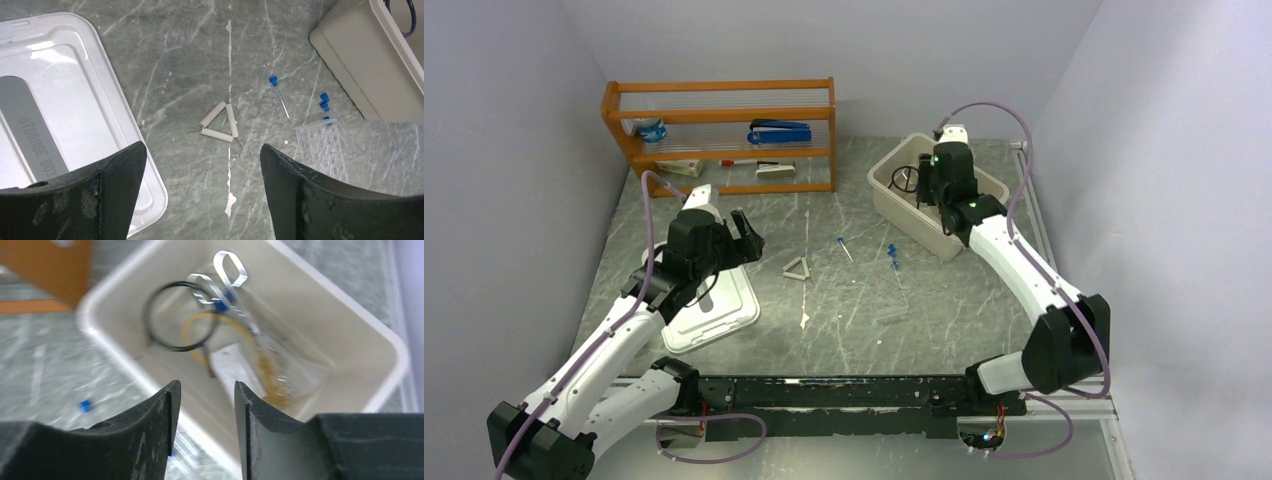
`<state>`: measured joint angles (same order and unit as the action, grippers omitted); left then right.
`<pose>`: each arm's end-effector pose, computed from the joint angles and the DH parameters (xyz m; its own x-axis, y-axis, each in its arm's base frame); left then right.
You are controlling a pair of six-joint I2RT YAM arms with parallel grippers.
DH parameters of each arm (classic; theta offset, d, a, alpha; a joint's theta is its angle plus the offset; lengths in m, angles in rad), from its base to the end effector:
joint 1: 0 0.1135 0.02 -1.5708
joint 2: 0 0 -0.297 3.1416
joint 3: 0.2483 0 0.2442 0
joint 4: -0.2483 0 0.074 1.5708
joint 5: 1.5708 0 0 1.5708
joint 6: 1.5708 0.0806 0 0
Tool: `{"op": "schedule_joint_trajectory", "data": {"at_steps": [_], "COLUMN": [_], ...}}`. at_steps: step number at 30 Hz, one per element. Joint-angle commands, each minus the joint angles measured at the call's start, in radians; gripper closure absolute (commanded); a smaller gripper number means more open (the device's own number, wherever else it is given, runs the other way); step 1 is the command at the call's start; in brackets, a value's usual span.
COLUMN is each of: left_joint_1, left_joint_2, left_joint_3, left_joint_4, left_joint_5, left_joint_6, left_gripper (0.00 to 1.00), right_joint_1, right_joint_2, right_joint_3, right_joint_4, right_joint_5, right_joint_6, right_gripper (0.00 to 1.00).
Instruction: Organize the chemistry lab equipment
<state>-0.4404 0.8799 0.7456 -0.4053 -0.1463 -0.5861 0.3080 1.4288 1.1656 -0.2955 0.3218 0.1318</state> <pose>0.1907 -0.0769 0.2912 -0.5579 -0.3420 -0.7562 0.0001 0.9111 -0.4121 0.3410 0.0817 0.3241 -0.5050 -0.0298 -0.8626 0.0346 0.9979 -0.0548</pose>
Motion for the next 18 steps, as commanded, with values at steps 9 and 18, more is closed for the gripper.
{"op": "schedule_joint_trajectory", "data": {"at_steps": [9, 18], "left_joint_1": [-0.001, -0.001], "left_joint_2": [-0.045, -0.090], "left_joint_3": [0.219, 0.258], "left_joint_4": [-0.149, -0.175], "left_joint_5": [-0.249, -0.323], "left_joint_6": [0.134, 0.169], "left_gripper": [0.06, 0.04], "right_joint_1": [0.398, 0.536], "right_joint_2": [-0.022, 0.192], "right_joint_3": [-0.051, -0.029], "right_joint_4": [0.102, 0.125], "right_joint_5": [-0.070, -0.176], "right_joint_6": [0.055, 0.252], "right_gripper": [0.50, 0.53]}}
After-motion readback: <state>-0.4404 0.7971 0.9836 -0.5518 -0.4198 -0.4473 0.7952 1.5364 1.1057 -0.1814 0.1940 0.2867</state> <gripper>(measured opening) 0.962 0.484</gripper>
